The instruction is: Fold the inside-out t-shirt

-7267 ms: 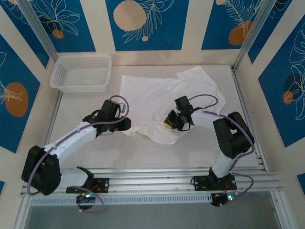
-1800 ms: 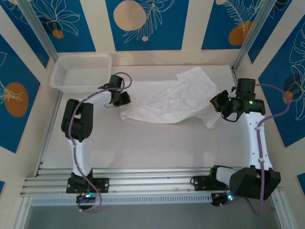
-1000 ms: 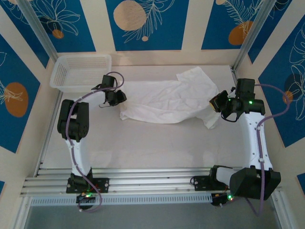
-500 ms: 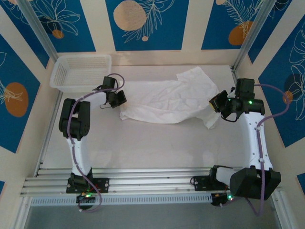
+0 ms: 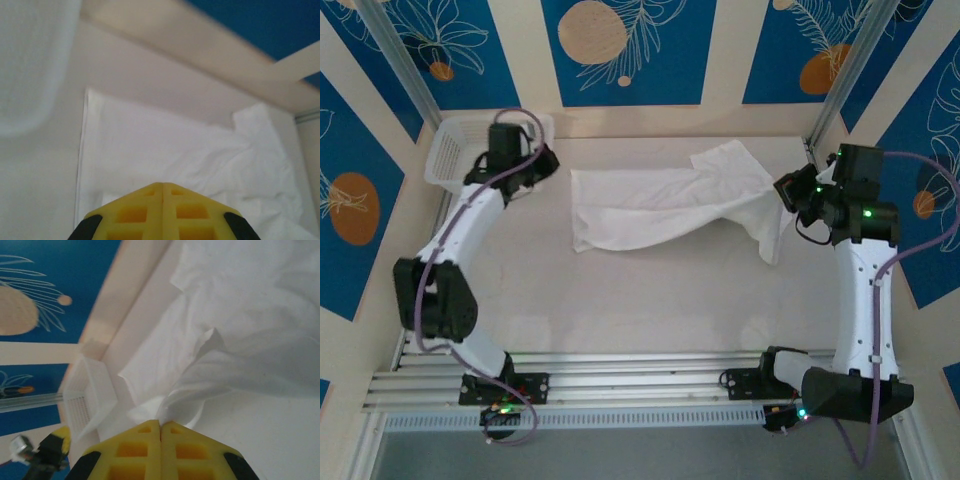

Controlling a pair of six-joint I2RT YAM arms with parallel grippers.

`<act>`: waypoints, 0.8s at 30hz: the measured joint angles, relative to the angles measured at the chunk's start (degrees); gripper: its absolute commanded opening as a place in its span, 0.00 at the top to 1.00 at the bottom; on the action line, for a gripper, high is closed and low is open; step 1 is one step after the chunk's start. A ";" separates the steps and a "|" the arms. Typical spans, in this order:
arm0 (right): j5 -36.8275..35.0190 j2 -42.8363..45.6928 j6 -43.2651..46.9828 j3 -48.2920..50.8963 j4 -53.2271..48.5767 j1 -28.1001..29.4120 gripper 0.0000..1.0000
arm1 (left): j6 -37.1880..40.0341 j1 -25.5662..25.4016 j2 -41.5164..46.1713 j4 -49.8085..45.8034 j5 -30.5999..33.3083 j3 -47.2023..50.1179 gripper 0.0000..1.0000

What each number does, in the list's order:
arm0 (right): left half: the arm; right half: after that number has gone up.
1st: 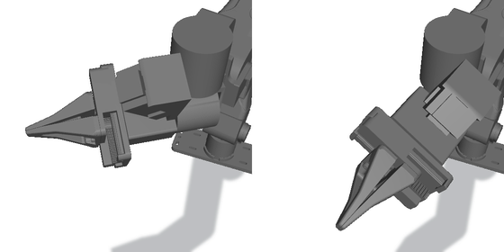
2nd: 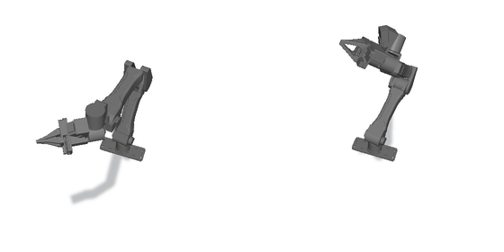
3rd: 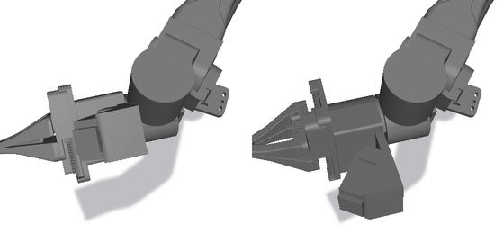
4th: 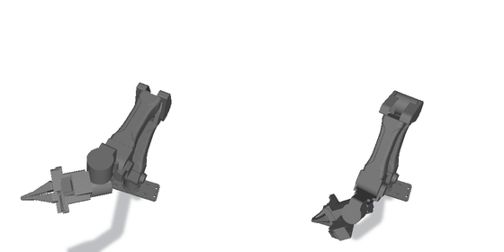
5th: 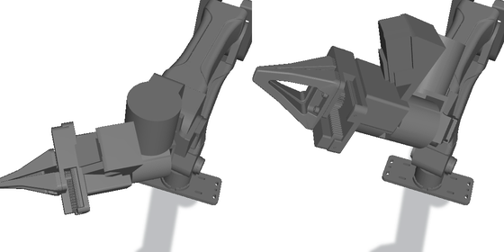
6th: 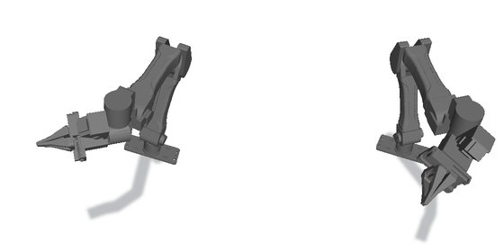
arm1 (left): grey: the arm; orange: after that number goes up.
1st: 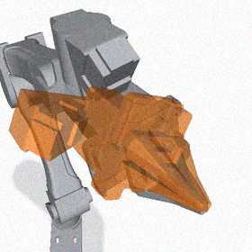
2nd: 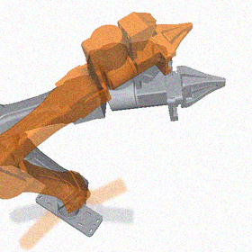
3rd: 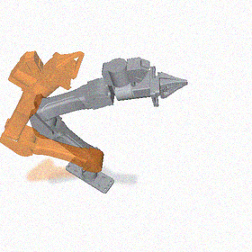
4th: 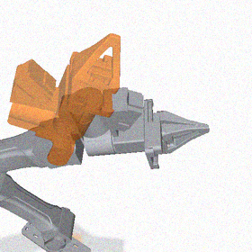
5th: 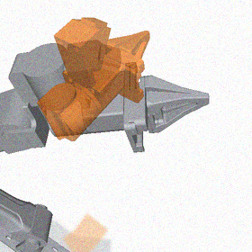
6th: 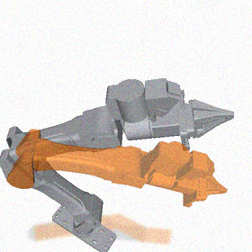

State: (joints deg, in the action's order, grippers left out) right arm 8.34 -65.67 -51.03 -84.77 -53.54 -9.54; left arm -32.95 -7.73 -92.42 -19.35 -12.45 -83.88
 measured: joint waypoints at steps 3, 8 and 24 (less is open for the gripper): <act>0.04 0.00 -0.24 -1.57 0.59 -0.02 1.00 | 1.40 0.59 3.41 -1.46 0.74 -2.54 1.00; 0.72 -0.17 -0.44 -0.85 0.57 -0.02 1.00 | 2.54 0.61 6.49 -3.63 0.96 0.87 0.99; 1.55 1.36 -0.85 12.57 2.54 -0.02 1.00 | 1.73 -6.73 -13.77 -3.21 -0.59 6.95 0.71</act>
State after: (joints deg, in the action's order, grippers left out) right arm 9.89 -64.31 -51.88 -72.20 -51.00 -9.56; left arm -31.22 -14.46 -106.19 -22.57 -13.04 -76.93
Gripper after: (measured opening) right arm 0.065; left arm 0.279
